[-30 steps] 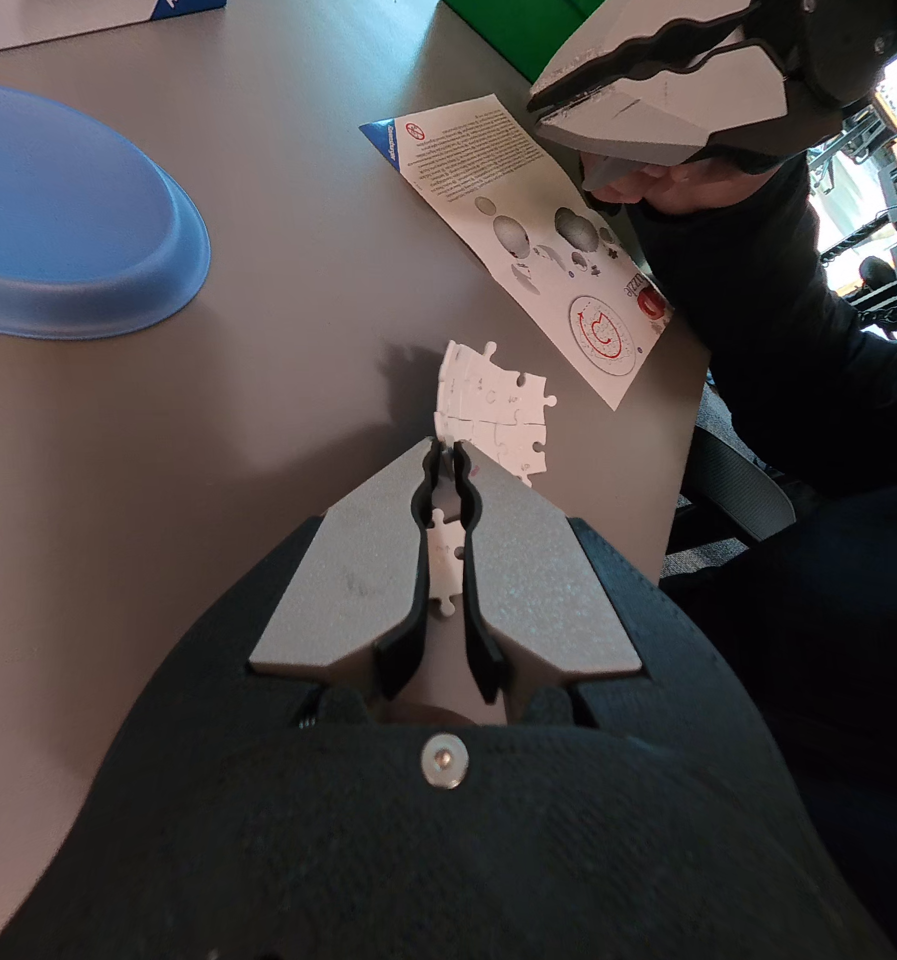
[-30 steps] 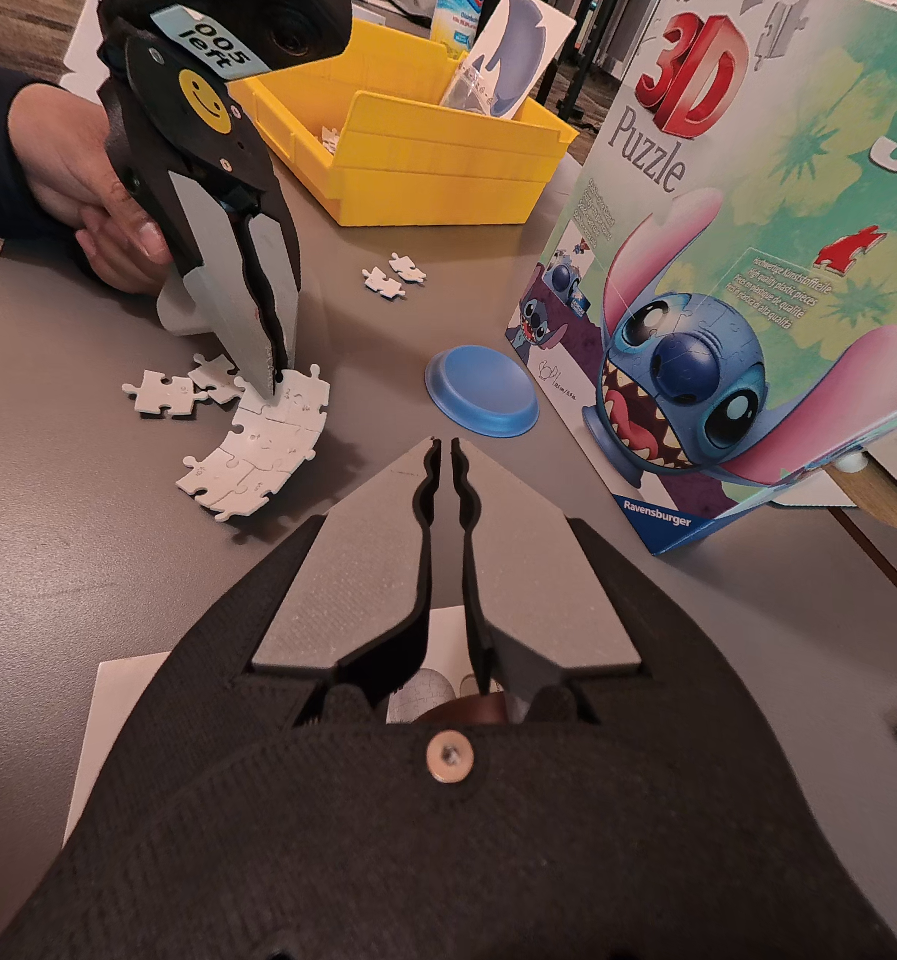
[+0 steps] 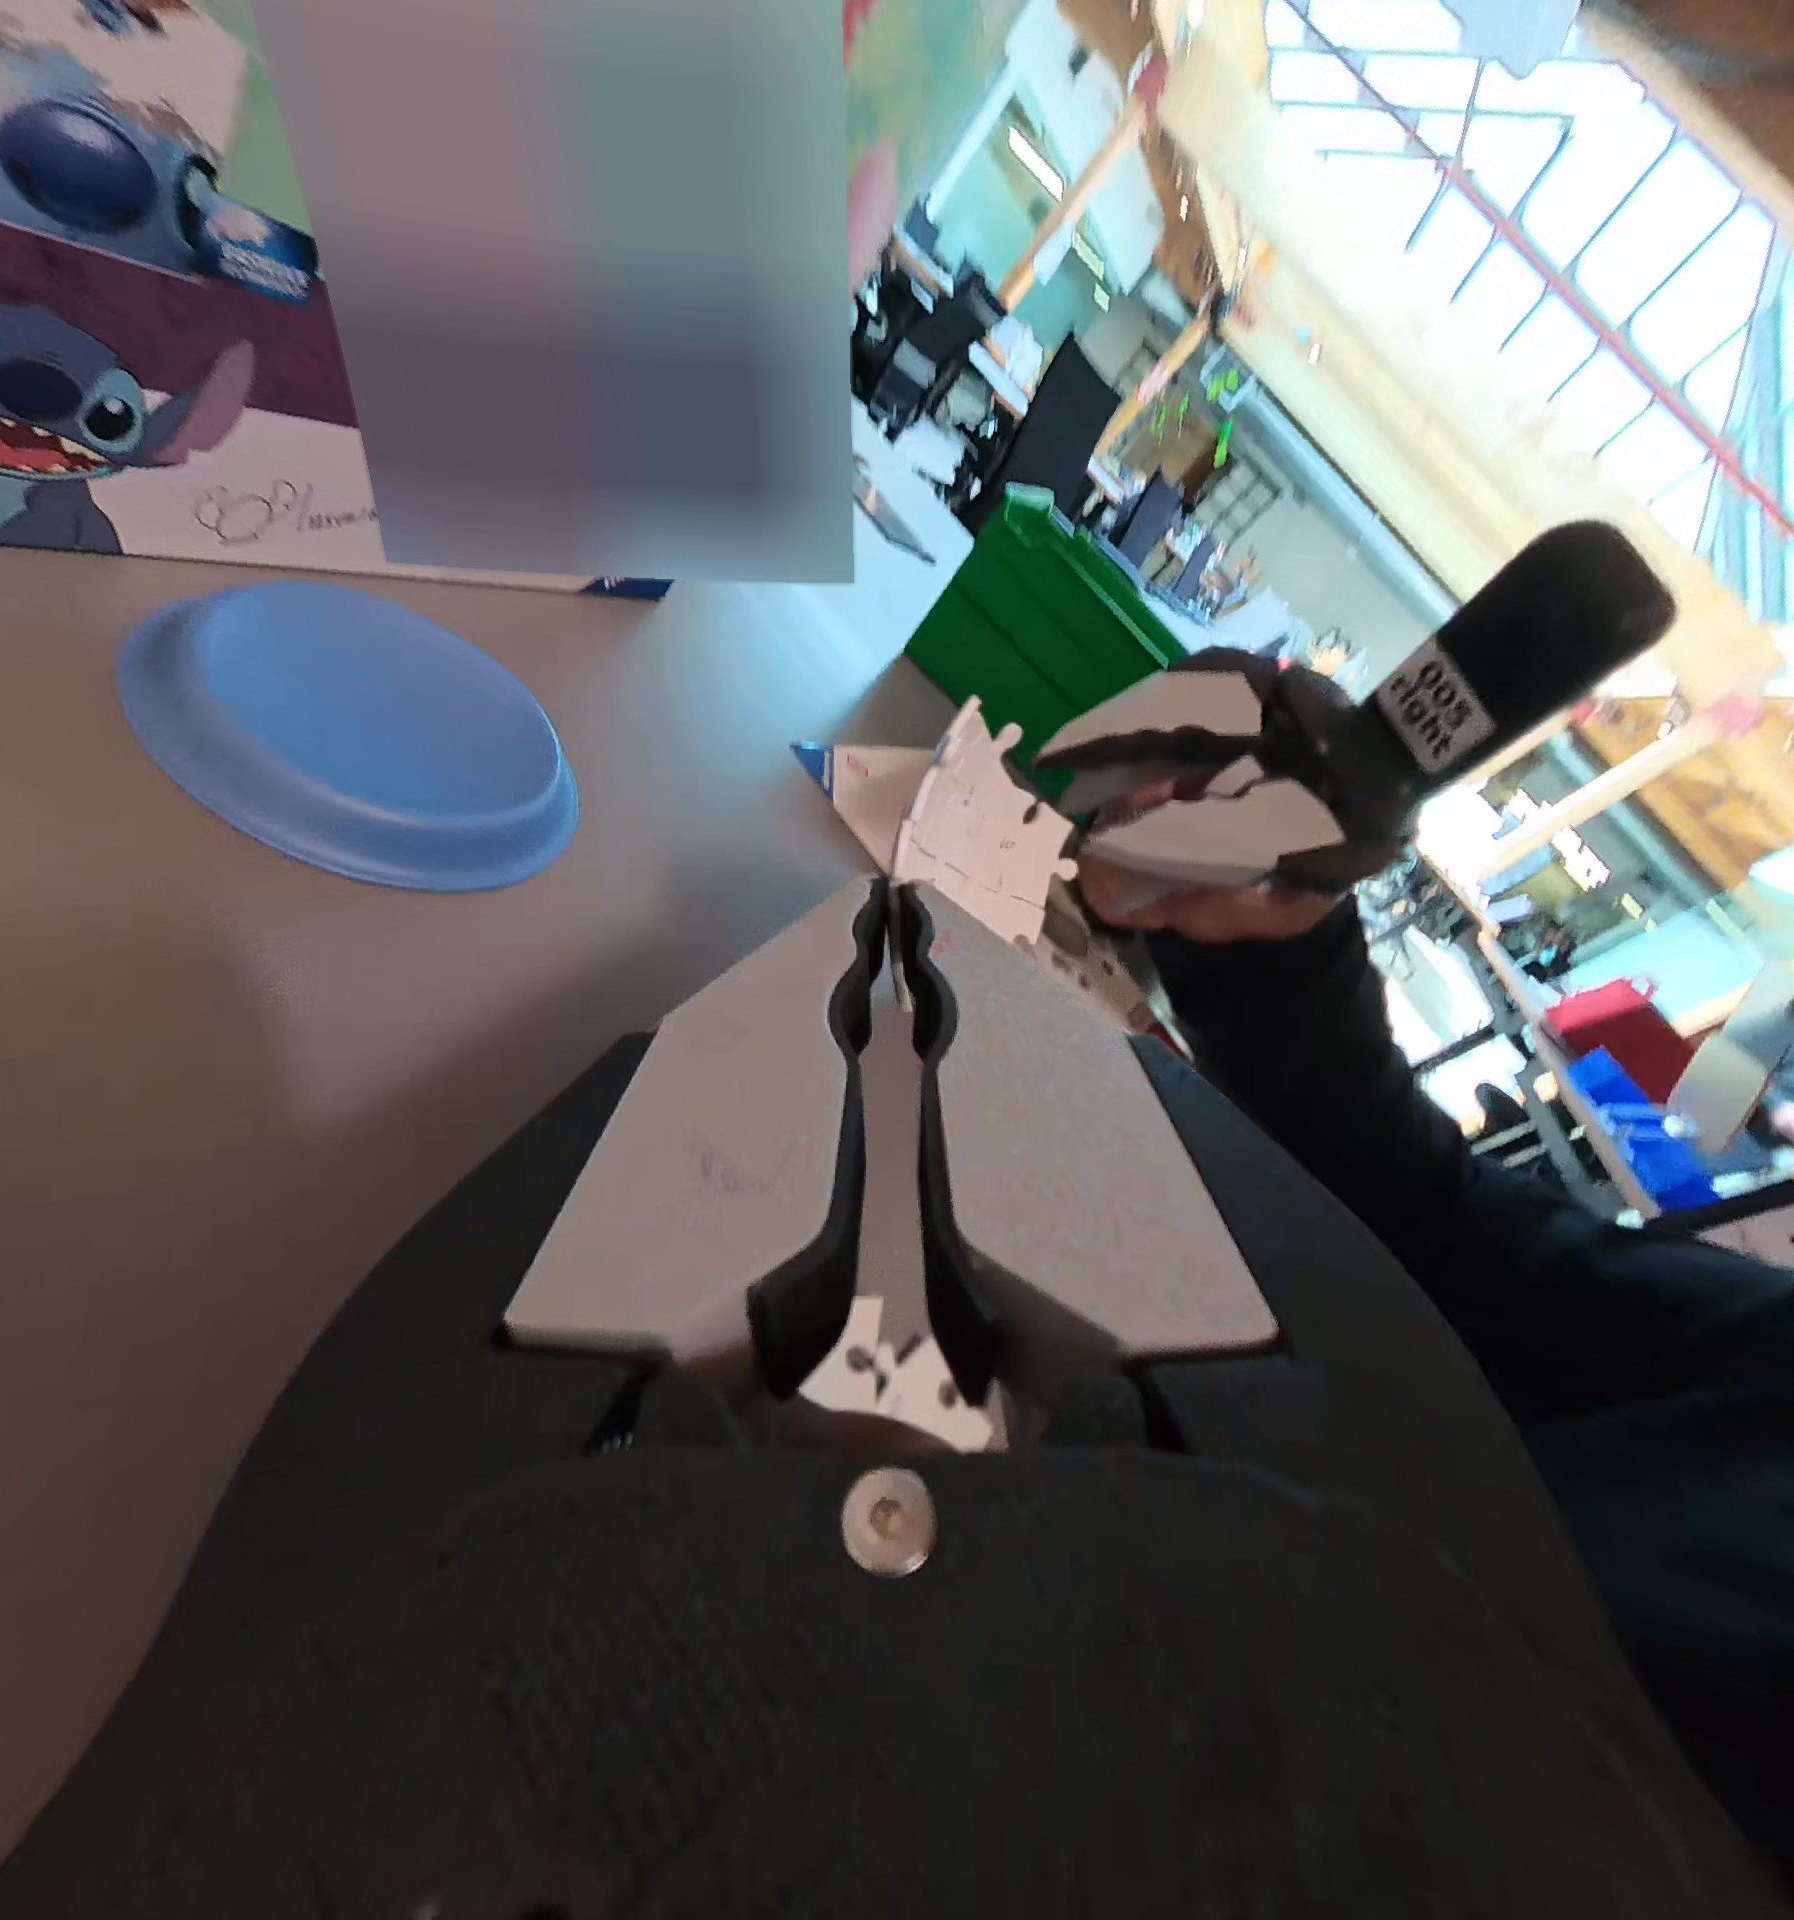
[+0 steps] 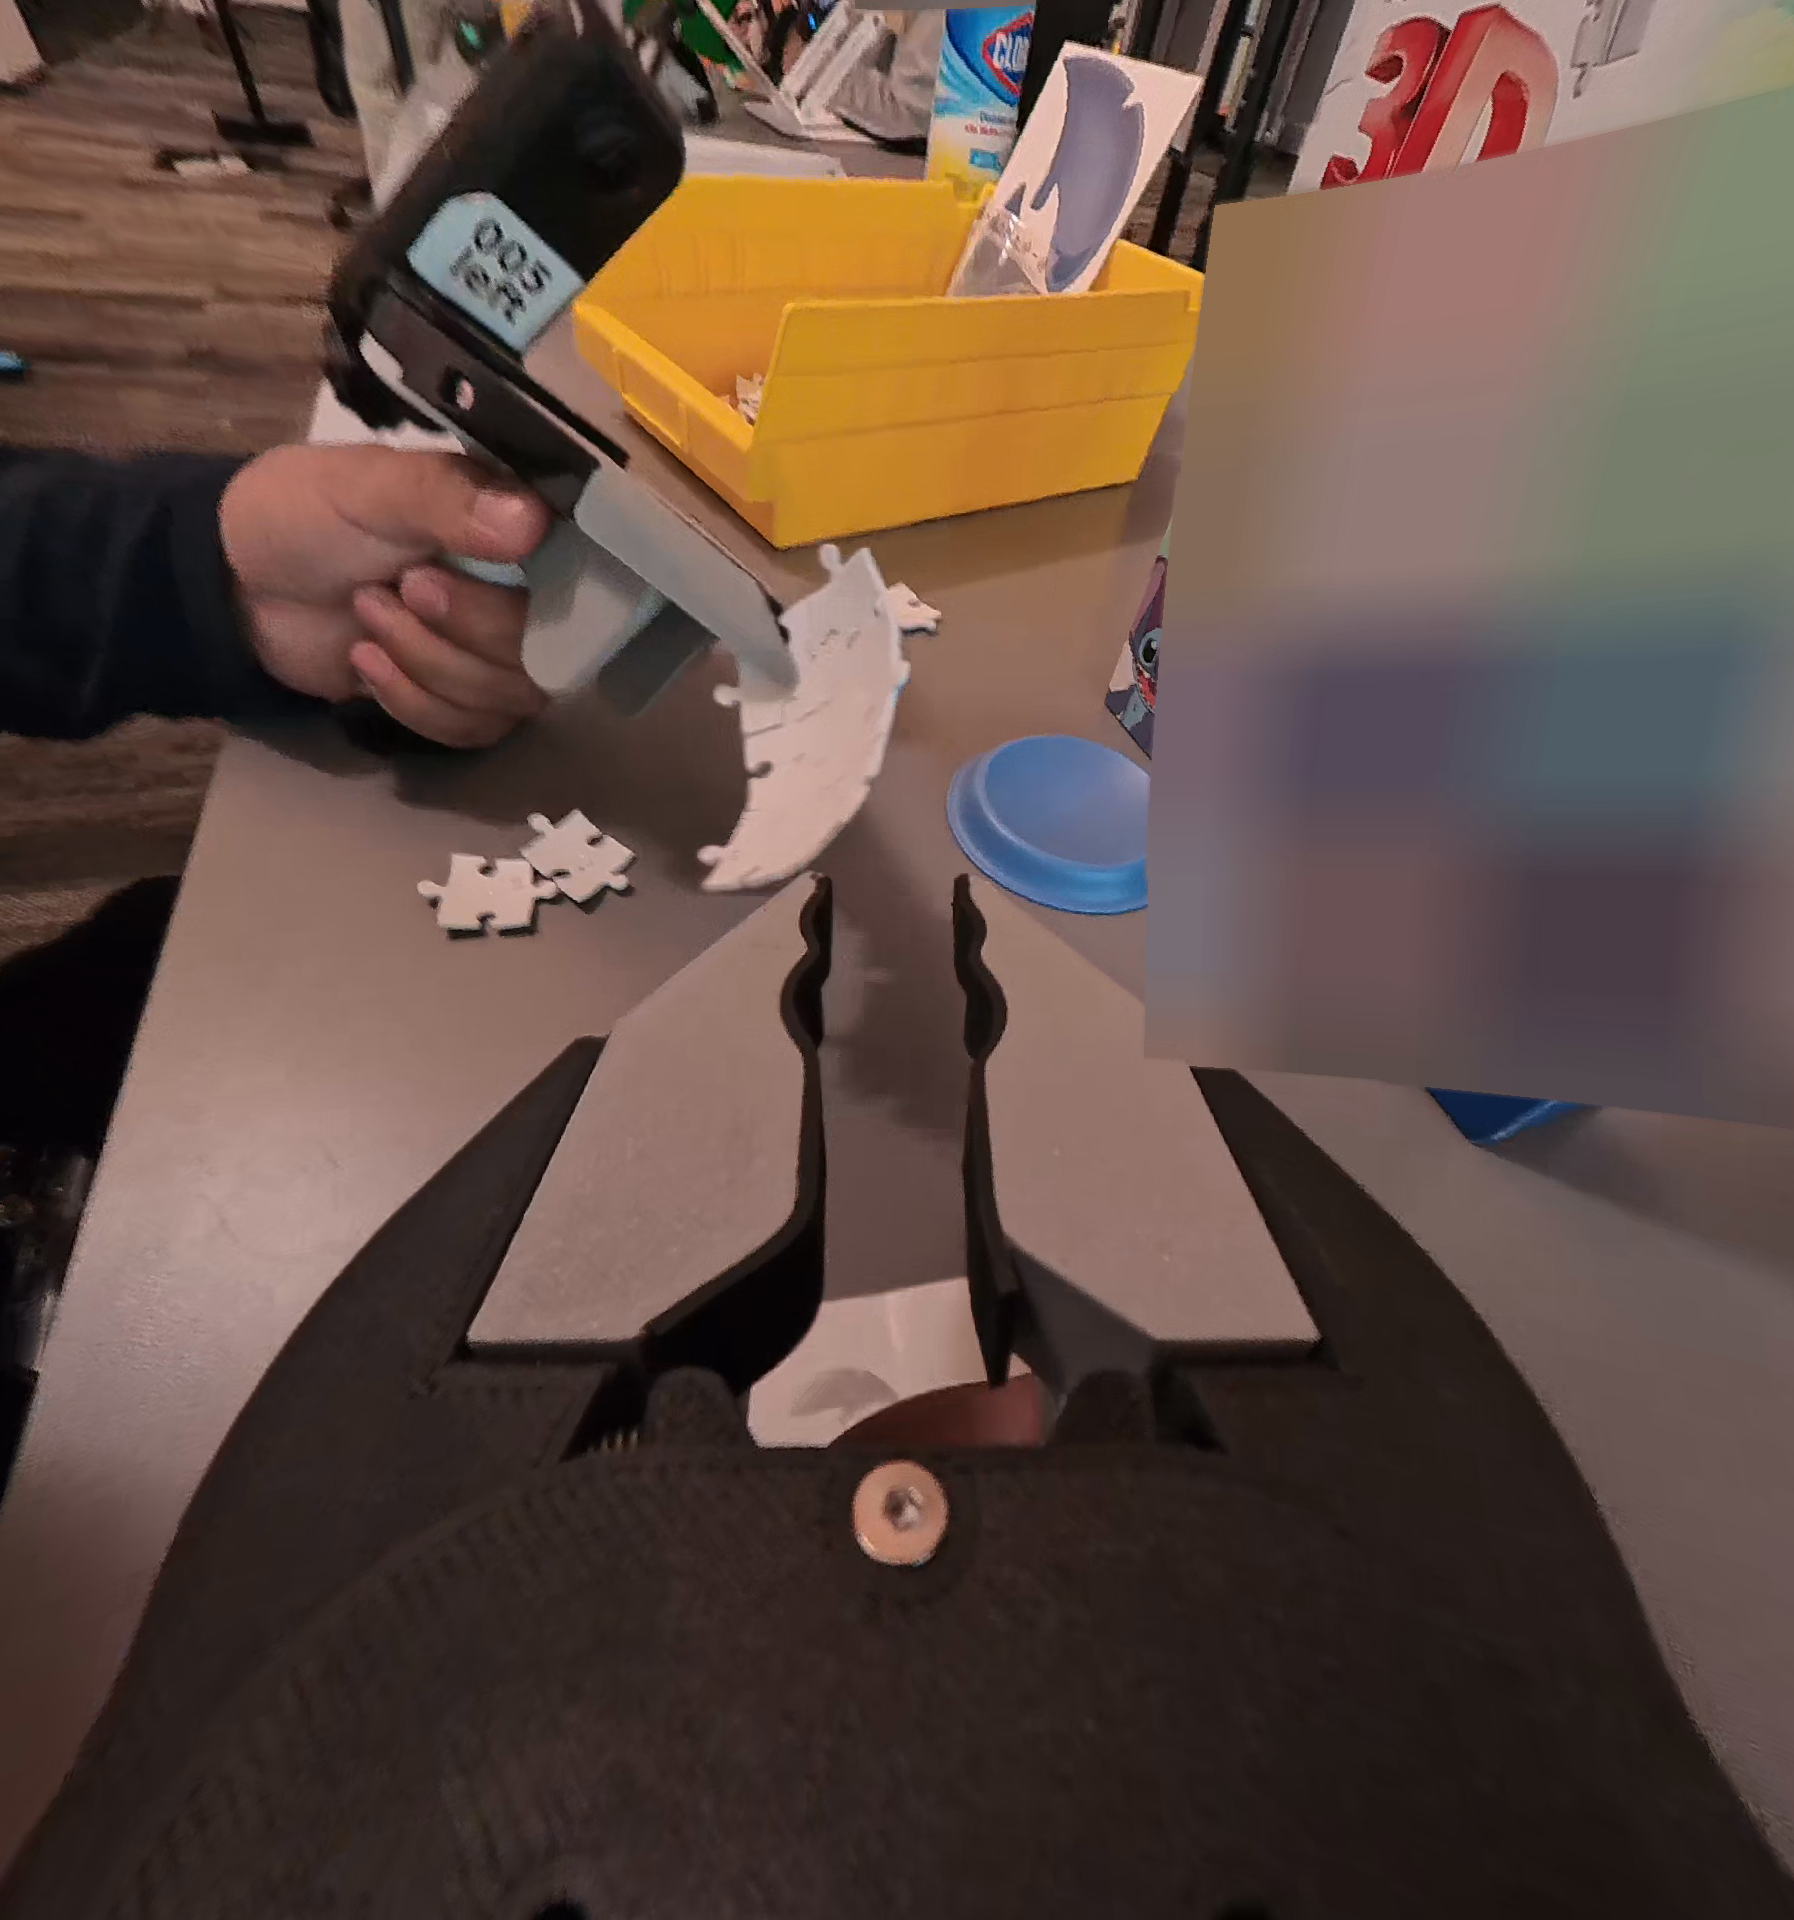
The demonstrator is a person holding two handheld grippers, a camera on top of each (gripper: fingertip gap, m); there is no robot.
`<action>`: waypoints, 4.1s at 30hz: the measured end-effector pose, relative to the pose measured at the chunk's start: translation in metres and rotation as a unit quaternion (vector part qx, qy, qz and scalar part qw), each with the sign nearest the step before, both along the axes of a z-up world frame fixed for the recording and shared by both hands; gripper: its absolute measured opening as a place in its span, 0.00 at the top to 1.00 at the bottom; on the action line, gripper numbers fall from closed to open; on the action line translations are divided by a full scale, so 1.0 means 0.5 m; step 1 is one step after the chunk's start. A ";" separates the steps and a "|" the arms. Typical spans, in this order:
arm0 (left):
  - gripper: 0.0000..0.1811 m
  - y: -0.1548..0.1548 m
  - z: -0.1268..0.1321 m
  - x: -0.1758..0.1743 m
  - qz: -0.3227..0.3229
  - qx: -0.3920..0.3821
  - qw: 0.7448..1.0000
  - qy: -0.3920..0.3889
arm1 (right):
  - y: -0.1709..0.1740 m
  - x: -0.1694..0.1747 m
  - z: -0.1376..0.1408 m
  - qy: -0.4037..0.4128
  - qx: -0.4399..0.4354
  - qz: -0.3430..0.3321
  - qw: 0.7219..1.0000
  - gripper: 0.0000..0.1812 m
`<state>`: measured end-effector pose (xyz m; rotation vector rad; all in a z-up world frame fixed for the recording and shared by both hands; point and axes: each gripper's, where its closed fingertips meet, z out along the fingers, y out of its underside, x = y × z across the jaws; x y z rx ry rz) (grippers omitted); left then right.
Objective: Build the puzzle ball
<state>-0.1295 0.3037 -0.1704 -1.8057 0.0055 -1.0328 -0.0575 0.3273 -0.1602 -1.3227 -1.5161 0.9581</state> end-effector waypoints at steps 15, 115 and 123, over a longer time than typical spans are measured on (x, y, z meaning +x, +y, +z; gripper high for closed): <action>1.00 0.010 0.064 0.029 0.050 0.080 0.994 -0.048 | -0.036 -0.046 0.016 0.040 -0.212 0.021 0.976 0.97; 0.99 -0.014 -0.074 0.097 -0.267 -0.024 0.894 0.360 | -0.058 -0.034 -0.085 -0.098 -0.091 0.053 0.990 1.00; 0.99 -0.075 -0.036 0.126 -0.342 -0.002 0.887 0.309 | -0.124 -0.007 -0.042 -0.064 -0.273 0.190 0.941 1.00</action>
